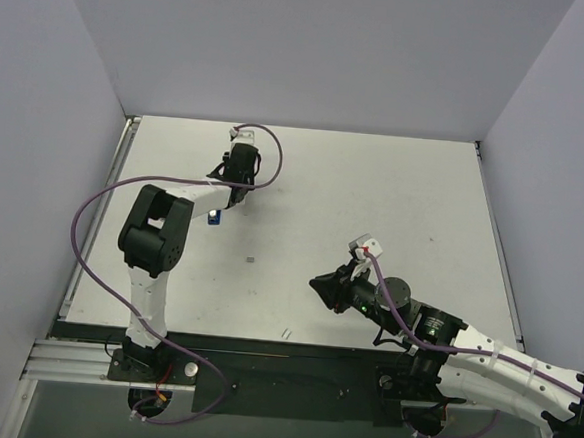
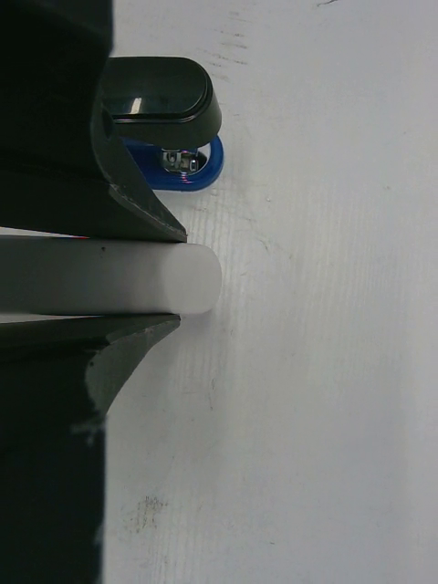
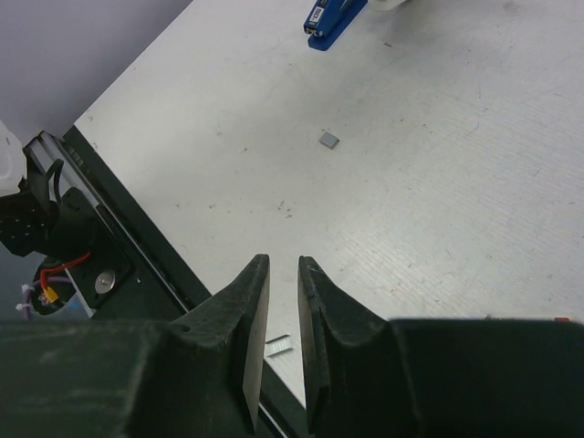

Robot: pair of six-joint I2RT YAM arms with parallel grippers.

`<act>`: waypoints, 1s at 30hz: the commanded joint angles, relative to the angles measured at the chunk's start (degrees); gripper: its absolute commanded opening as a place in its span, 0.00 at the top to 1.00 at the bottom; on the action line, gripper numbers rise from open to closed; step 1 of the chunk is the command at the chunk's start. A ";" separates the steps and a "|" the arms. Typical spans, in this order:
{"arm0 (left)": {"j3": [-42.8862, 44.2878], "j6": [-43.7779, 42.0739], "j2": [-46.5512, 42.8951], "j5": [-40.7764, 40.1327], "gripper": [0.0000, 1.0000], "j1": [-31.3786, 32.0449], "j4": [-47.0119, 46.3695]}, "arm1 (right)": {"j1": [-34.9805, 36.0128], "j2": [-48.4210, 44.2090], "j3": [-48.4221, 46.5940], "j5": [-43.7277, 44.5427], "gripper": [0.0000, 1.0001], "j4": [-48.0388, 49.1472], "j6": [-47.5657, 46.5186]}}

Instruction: Unload the staples from the stapler

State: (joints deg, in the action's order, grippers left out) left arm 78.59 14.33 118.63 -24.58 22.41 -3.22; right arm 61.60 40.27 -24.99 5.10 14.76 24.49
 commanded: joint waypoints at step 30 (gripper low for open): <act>-15.56 10.98 -36.61 3.92 0.21 8.16 7.88 | -1.65 -1.96 -12.88 20.28 0.40 -29.78 4.95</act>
State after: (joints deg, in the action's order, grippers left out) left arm 67.16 22.00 88.03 -22.24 25.34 2.85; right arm 61.54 36.99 -33.06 16.19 -5.67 26.55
